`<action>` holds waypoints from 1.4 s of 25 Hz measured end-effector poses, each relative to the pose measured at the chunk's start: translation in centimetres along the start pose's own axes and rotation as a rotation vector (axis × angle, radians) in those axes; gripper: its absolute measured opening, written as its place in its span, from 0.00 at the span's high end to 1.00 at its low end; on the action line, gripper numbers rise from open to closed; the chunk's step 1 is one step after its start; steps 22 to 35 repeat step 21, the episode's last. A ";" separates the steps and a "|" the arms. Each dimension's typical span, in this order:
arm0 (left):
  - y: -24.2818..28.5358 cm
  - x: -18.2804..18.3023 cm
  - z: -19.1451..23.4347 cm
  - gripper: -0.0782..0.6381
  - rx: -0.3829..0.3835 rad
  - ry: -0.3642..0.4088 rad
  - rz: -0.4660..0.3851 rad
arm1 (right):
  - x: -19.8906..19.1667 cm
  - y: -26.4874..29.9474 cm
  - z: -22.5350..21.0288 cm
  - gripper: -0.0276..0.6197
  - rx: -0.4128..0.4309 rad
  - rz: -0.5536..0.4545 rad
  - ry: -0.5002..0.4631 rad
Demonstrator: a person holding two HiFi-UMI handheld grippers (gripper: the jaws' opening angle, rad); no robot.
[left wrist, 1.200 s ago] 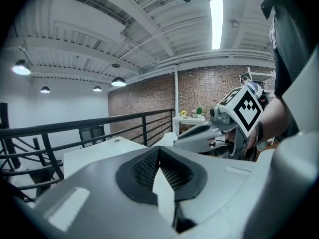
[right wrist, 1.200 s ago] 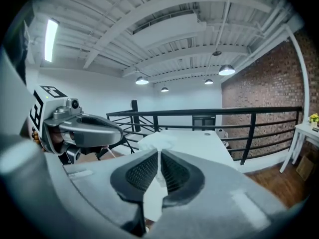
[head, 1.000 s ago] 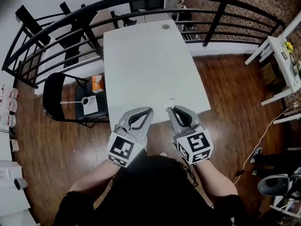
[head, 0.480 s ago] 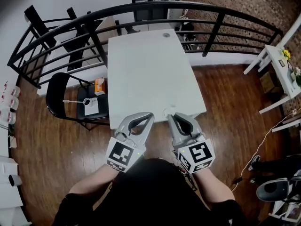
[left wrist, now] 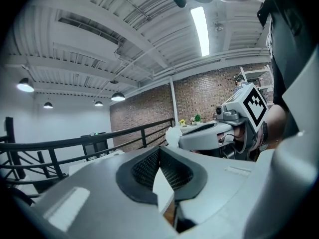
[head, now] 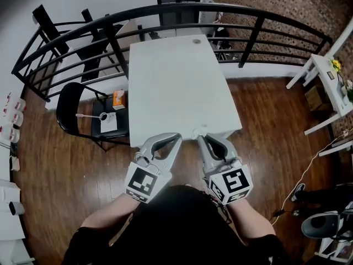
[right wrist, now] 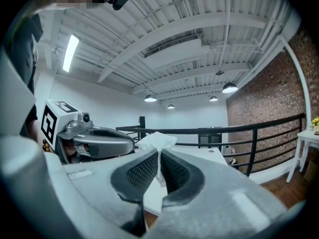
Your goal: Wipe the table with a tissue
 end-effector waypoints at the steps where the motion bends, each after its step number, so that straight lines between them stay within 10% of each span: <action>1: -0.1 0.0 -0.1 0.87 0.002 0.000 -0.001 | 0.0 -0.1 0.1 0.95 0.000 -0.002 -0.002; 35: -0.3 0.1 -0.9 0.87 0.013 -0.004 -0.004 | 0.2 -0.7 0.2 0.95 0.005 -0.004 -0.017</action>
Point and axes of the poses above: the fingertips, and each gripper's own axes: y forward along the fingers, z to its left, x out of its top, the point moved 8 cm from there along -y, backward along the fingers, and after that the axes turned 8 degrees about z, right-handed, at the moved point
